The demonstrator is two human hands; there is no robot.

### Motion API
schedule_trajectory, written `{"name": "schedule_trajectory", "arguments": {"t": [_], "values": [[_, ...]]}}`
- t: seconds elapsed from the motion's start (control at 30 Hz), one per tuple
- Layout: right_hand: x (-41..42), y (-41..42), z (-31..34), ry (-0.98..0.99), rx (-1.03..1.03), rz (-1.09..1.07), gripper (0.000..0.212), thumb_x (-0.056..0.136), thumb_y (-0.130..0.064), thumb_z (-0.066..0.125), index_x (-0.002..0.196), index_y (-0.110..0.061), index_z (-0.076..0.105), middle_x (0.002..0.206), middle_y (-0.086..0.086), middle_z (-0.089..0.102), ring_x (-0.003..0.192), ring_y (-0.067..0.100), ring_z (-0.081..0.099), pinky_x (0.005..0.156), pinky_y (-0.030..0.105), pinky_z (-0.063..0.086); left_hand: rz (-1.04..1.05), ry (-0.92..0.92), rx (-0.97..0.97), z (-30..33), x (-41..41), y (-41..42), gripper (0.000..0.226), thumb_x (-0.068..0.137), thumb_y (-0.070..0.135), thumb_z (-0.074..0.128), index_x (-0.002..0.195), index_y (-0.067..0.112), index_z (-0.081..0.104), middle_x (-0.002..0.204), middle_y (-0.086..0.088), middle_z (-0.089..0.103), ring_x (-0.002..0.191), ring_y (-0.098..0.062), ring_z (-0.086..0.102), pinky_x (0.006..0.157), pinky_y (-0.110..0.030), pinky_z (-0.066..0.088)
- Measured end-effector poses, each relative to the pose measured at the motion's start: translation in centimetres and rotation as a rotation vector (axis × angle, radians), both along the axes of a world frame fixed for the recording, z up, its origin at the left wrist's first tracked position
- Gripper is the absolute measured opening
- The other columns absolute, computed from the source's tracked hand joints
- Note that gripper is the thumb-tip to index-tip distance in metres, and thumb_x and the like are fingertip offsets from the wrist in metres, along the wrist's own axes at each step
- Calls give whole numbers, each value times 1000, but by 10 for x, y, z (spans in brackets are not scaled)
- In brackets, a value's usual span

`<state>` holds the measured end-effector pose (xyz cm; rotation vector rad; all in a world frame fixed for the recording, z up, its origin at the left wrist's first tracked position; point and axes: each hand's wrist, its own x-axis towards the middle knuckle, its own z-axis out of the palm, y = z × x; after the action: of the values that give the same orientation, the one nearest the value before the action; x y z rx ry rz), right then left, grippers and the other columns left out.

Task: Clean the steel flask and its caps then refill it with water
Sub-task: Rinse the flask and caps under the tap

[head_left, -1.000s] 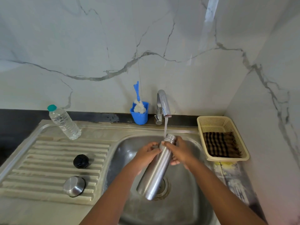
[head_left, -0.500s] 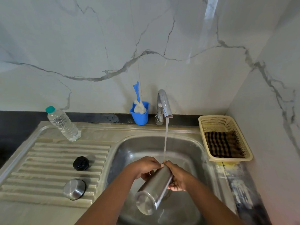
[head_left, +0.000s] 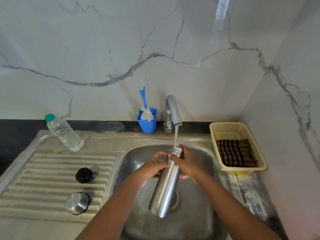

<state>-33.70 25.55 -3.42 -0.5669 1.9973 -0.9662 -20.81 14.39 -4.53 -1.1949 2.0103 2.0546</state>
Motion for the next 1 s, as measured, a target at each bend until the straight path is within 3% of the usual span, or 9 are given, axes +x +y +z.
{"name": "schedule_trajectory", "arguments": {"t": [0.07,0.17,0.3,0.37,0.47,0.63,0.8,1.0], "values": [[-4,-5,14,223,2,87,69,91,-54,60,148,-42,23,109,-7,64,81,11,63,61,22,50,39,91,6,3,-2,-1,47,85,11,72,121,33,52,102,-7,67,95,-18,60,85,-32,49],[-6,-12,22,332,-72,111,75,87,-57,63,148,-41,22,119,-6,68,95,14,64,78,29,48,67,171,-8,7,-7,0,60,78,2,78,121,26,44,112,-7,65,101,-15,62,77,-22,48],[-9,-9,25,433,-97,167,64,78,-60,71,130,-38,41,106,-16,63,89,5,60,68,23,44,121,213,-97,5,-9,6,64,73,-1,81,112,31,42,121,-2,59,109,-10,55,74,-20,46],[-14,-5,27,443,-104,180,55,75,-63,71,120,-40,49,99,-20,60,87,-1,57,68,20,42,141,240,-115,2,-10,9,65,71,1,84,111,32,44,122,1,59,114,-12,55,82,-24,49],[-20,-5,27,451,-141,155,50,74,-64,73,114,-41,55,98,-19,64,92,2,61,79,27,50,189,279,-138,1,-14,14,66,68,5,87,114,30,47,122,3,60,115,-15,55,95,-36,50],[-20,-8,38,466,-195,160,46,74,-52,78,110,-35,55,100,-15,64,88,-1,58,70,20,43,246,352,-149,8,-24,16,66,66,-1,86,115,23,48,115,-1,64,108,-19,61,81,-27,52],[-21,-12,34,506,-172,184,75,54,-60,84,117,-33,55,108,-11,63,97,8,61,85,34,53,270,402,-171,6,-24,19,67,64,-7,84,112,26,50,113,-4,64,108,-23,62,76,-25,55],[-19,-13,33,497,-180,176,77,54,-59,83,121,-32,54,112,-9,62,101,11,59,88,36,53,278,390,-193,10,-22,22,66,67,-3,84,113,28,49,114,2,64,107,-14,62,78,-23,53]]}}
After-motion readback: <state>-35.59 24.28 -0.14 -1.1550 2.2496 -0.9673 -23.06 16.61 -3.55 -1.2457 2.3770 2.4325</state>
